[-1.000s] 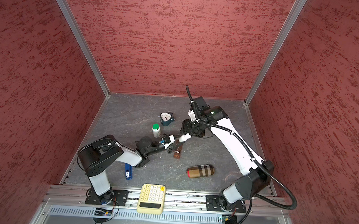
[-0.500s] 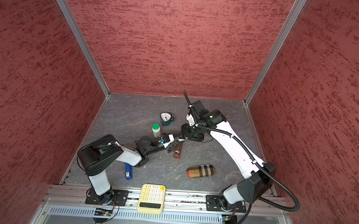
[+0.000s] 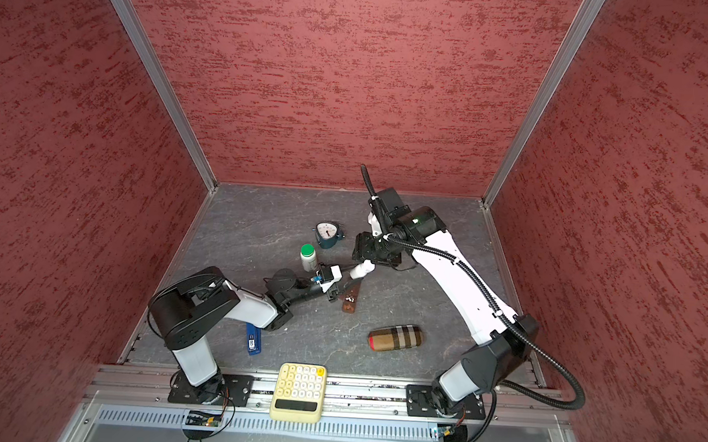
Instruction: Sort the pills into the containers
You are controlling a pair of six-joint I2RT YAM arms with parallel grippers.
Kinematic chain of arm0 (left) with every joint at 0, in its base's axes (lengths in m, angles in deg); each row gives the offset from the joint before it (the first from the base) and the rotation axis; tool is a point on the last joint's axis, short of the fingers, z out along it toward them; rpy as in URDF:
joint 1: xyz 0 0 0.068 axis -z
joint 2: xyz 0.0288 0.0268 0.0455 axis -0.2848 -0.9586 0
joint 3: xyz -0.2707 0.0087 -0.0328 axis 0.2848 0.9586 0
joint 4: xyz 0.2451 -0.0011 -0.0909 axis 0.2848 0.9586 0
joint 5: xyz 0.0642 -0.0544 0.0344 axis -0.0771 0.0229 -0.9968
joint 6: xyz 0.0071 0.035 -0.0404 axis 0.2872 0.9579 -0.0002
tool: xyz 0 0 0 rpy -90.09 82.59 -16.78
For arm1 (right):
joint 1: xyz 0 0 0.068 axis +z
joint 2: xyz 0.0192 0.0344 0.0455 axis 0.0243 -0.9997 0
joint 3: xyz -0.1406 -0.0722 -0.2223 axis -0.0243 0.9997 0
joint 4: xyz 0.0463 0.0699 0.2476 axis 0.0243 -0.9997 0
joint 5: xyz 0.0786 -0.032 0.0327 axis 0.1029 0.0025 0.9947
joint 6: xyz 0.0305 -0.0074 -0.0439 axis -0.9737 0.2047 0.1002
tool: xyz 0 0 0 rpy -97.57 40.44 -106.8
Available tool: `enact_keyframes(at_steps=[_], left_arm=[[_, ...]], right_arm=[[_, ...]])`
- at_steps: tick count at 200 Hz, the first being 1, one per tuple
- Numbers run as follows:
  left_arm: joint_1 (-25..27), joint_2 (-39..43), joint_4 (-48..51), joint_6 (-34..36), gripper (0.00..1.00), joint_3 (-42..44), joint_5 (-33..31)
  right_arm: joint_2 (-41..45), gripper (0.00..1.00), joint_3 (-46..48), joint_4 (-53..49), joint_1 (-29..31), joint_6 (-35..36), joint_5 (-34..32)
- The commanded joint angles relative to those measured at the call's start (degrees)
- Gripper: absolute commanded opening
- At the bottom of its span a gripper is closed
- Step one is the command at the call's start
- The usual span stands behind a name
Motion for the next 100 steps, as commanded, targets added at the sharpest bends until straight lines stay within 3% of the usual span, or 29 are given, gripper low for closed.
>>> enact_keyframes(at_steps=[1,100], left_arm=[[-0.15,0.87,-0.37,-0.64,0.00,0.49,0.22],[-1.20,0.58,-0.39,-0.74,0.00,-0.02,0.40]], right_arm=[[-0.09,0.63,-1.47,0.61,0.47,1.01,2.02],[2.57,0.60,2.04,0.03,3.16,0.54,2.77]])
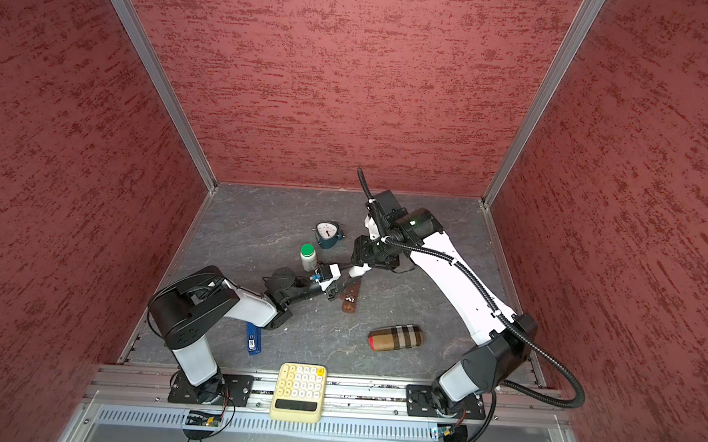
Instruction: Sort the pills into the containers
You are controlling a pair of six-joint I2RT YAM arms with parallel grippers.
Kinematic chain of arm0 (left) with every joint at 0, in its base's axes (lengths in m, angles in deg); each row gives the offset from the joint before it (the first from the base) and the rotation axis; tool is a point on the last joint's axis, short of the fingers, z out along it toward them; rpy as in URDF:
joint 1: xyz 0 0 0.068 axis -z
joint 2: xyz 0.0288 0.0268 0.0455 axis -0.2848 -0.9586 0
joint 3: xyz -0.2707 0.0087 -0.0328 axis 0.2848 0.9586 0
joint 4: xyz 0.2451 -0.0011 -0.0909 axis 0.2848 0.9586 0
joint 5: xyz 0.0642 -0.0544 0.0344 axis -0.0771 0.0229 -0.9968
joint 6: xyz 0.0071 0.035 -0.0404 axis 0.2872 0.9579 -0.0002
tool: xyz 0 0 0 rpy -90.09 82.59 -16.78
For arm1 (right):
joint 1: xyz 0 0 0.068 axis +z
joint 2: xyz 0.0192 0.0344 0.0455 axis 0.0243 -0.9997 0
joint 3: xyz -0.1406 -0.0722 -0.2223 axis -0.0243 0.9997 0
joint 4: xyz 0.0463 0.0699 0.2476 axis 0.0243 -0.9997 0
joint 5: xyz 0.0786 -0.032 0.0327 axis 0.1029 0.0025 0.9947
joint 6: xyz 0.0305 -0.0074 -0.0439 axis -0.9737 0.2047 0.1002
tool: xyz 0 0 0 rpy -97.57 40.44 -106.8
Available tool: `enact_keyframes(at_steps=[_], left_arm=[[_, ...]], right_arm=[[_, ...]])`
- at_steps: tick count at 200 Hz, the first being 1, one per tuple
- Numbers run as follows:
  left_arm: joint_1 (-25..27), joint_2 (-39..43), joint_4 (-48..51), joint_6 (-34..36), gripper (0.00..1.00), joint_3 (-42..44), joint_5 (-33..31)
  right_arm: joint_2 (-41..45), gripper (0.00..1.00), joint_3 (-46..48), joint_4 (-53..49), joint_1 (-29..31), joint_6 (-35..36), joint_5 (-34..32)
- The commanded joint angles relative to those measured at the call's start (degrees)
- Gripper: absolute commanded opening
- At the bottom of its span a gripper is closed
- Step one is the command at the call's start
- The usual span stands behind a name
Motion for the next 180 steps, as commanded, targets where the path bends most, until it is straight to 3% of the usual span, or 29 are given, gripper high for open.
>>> enact_keyframes(at_steps=[1,32,70,95,180], left_arm=[[-0.16,0.59,-0.33,-0.68,0.00,0.02,0.01],[-0.43,0.92,-0.33,-0.76,0.00,0.18,0.00],[-0.47,1.55,-0.33,-0.98,0.00,0.36,0.27],[-0.39,1.78,-0.33,-1.32,0.00,0.44,0.35],[0.03,2.00,-0.28,-1.78,0.00,0.28,0.18]], right_arm=[[1.95,0.60,0.38,0.44,1.31,-0.05,2.15],[2.55,0.60,0.51,0.11,2.04,0.07,2.26],[1.16,0.67,-3.28,-3.89,1.30,0.35,-5.99],[-0.10,0.68,-5.83,-3.64,0.04,0.68,-7.44],[-3.05,0.66,-7.30,-1.46,0.28,2.02,-1.69]])
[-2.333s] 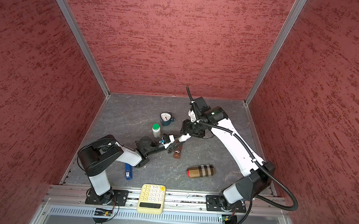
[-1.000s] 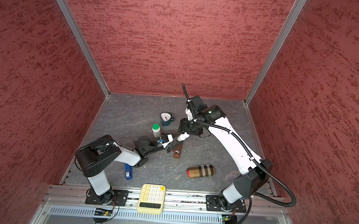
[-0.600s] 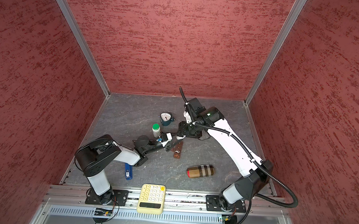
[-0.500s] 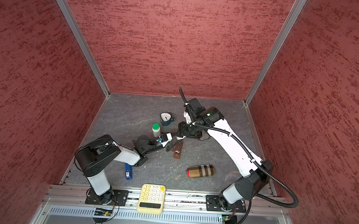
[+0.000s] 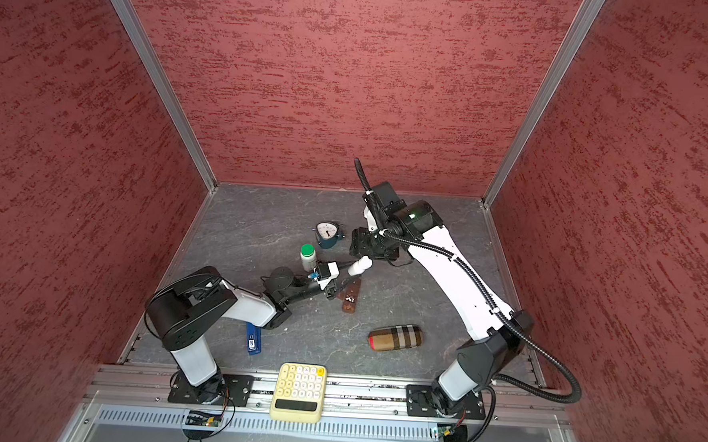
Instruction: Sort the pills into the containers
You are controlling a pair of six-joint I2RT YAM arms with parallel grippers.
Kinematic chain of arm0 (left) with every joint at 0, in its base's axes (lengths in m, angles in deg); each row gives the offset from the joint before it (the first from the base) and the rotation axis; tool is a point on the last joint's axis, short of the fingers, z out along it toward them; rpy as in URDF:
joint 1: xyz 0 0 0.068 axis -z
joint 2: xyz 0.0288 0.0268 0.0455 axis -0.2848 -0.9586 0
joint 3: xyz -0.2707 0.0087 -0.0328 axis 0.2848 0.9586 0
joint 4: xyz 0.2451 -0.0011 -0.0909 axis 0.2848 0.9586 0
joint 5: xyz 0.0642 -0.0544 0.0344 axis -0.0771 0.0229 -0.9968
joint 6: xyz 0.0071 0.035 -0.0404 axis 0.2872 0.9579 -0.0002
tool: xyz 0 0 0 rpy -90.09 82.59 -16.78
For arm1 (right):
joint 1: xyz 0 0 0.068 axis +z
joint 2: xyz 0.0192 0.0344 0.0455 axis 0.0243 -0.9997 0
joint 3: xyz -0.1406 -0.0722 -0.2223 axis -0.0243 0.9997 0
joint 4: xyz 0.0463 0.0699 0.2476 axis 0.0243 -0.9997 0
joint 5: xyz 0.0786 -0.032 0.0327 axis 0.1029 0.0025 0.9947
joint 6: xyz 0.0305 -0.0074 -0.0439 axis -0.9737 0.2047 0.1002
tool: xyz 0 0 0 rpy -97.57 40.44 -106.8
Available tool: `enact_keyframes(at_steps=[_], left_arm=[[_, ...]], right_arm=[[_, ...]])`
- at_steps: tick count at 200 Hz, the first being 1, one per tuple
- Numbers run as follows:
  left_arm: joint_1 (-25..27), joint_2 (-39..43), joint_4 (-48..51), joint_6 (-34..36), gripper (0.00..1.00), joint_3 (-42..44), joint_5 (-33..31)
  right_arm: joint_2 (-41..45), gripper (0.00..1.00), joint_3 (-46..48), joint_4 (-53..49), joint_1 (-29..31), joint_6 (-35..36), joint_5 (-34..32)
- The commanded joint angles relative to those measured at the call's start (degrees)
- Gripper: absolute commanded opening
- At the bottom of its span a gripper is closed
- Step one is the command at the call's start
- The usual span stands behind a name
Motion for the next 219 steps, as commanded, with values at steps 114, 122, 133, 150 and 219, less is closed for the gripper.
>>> enact_keyframes(at_steps=[114,122,133,150,219], left_arm=[[-0.91,0.99,-0.17,-0.47,0.00,0.04,0.63],[-0.95,1.02,-0.18,-0.47,0.00,0.12,0.60],[-1.03,1.04,-0.17,-0.55,0.00,0.22,0.60],[-0.93,1.10,-0.17,-0.65,0.00,0.43,0.65],[0.04,1.30,-0.16,-0.85,0.00,0.87,0.34]], right_arm=[[5.67,0.62,5.25,2.01,4.37,-1.07,4.89],[6.02,0.62,5.14,1.85,4.38,-1.08,4.38],[5.99,0.63,4.49,0.66,4.30,-1.08,2.10],[5.30,0.67,3.26,-0.99,4.06,-0.90,-2.14],[0.95,0.69,-1.56,-0.54,1.34,1.11,-6.36]])
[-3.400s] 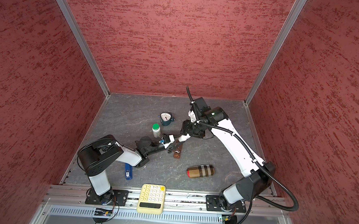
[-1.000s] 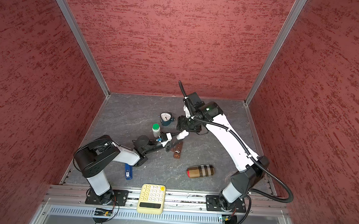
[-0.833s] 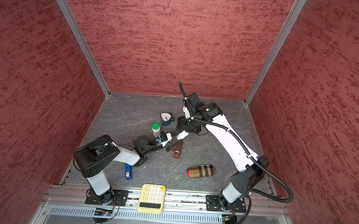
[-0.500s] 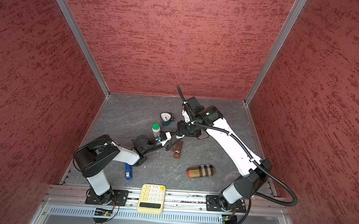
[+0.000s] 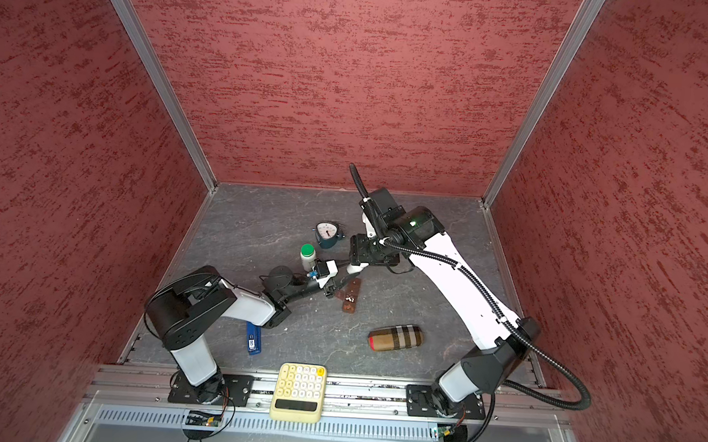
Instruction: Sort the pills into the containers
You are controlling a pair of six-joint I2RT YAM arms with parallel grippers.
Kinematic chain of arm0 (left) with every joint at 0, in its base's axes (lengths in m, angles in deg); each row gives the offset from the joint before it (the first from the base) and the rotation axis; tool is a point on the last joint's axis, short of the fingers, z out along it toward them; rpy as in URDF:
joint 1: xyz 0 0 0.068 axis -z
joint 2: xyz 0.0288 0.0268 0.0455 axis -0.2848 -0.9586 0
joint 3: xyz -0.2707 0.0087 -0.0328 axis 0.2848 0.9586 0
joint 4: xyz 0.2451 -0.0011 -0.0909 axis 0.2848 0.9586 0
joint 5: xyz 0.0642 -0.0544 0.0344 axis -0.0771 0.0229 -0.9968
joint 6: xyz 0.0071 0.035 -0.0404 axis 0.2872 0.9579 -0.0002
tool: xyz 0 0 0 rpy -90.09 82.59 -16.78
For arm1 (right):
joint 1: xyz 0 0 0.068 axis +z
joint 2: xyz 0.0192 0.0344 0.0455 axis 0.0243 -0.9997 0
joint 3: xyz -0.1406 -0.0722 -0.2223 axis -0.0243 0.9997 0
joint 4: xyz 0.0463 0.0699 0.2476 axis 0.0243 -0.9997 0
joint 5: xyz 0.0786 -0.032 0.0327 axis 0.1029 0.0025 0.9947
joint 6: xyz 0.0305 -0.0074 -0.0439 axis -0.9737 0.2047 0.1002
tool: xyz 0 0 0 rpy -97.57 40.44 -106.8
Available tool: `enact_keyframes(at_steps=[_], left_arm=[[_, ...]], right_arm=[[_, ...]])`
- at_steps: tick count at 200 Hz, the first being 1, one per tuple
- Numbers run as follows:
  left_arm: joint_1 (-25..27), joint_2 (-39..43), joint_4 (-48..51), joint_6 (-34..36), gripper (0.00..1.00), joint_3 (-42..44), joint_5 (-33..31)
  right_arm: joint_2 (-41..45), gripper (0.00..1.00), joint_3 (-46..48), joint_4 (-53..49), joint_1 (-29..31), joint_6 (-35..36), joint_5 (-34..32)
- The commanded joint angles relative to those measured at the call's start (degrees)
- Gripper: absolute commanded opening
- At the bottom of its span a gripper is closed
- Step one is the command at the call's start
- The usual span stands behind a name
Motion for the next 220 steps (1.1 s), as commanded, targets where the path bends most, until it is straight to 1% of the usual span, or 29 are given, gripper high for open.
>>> enact_keyframes(at_steps=[1,29,50,70,148,199,211,220], left_arm=[[0.58,1.33,-0.02,-0.68,0.00,0.81,0.27],[0.76,1.37,0.02,-0.71,0.00,0.65,0.20],[0.64,1.33,-0.02,-0.68,0.00,0.49,0.22],[0.50,1.10,-0.02,-0.56,0.00,0.37,0.27],[-0.20,0.93,-0.02,-0.57,0.00,0.29,0.45],[-0.33,1.02,0.00,-0.55,0.00,0.36,0.52],[-0.34,1.10,-0.02,-0.71,0.00,0.37,0.62],[-0.28,1.10,-0.02,-0.73,0.00,0.42,0.71]], right_arm=[[-1.73,0.69,-2.20,0.51,-0.62,1.33,-1.65],[-2.48,0.68,-1.03,3.16,-0.59,1.73,2.61],[-1.83,0.66,0.66,4.83,-0.49,1.78,6.50],[-0.77,0.64,1.79,4.91,-0.41,1.84,7.87],[3.48,0.61,7.02,3.40,0.47,0.86,8.09],[3.62,0.60,5.65,2.44,1.61,1.57,8.52],[3.44,0.61,4.88,1.64,1.62,1.84,7.36],[3.02,0.62,3.93,0.37,1.61,1.89,4.85]])
